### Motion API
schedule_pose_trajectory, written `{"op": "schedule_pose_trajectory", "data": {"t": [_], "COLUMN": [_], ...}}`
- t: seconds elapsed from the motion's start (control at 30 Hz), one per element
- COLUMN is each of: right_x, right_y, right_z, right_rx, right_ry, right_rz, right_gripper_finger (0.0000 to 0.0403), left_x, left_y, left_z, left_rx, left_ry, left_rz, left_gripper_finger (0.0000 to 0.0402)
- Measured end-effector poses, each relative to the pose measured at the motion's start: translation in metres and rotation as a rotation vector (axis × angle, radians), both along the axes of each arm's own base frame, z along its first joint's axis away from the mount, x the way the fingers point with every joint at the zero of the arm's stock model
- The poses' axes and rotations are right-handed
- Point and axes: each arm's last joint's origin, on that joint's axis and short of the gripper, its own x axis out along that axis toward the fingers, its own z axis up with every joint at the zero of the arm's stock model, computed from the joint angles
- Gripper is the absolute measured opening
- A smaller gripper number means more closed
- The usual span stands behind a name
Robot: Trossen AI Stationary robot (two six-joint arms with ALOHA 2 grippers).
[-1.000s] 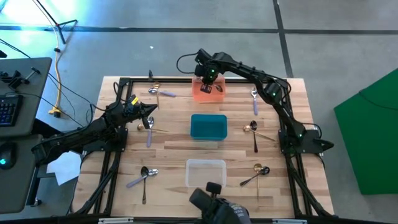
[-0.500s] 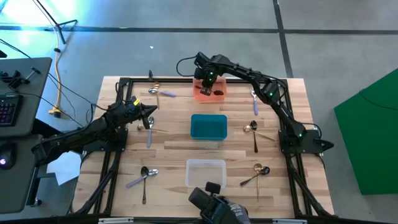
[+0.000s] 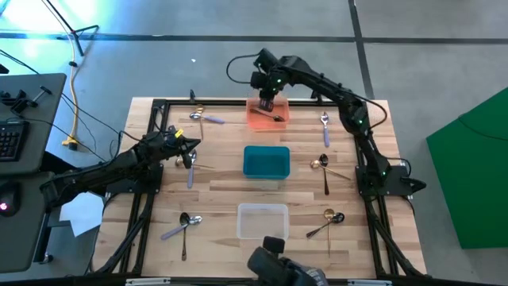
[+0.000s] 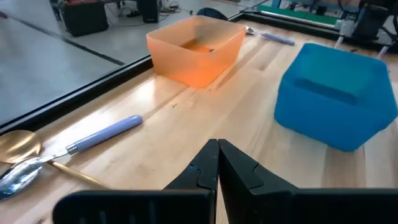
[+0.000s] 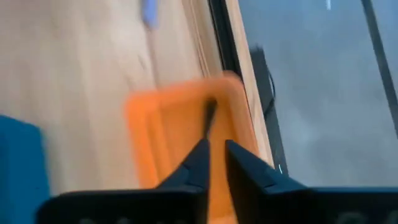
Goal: Sort silverware by color (type)
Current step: Put the gold spoon into the dark green bin
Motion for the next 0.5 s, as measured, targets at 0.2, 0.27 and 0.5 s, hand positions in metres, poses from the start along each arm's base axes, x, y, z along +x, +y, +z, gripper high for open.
{"op": "schedule_pose_trajectory", "data": {"t": [0.2,0.27,0.5], "right_x": [0.005,0.011,0.032], "right_y": [-0.001,-0.003,0.01], "right_z": [0.016,0.009,-0.03], "right_rx": [0.018,0.01,-0.058], "right_ry": [-0.193,-0.233,-0.464], "right_rz": [0.044,0.041,0.058], "right_gripper_finger": [0.0003,0.0002,0.0], "left_x": [0.002,0.003,0.006], "left_y": [-0.003,-0.004,-0.003], "left_z": [0.001,0.002,0.019], "left_rx": [-0.02,-0.021,0.018], "left_ry": [-0.029,-0.037,-0.221], "left_rz": [-0.082,-0.108,-0.105], "left_gripper_finger": [0.0001,0.0001,0.0001]}}
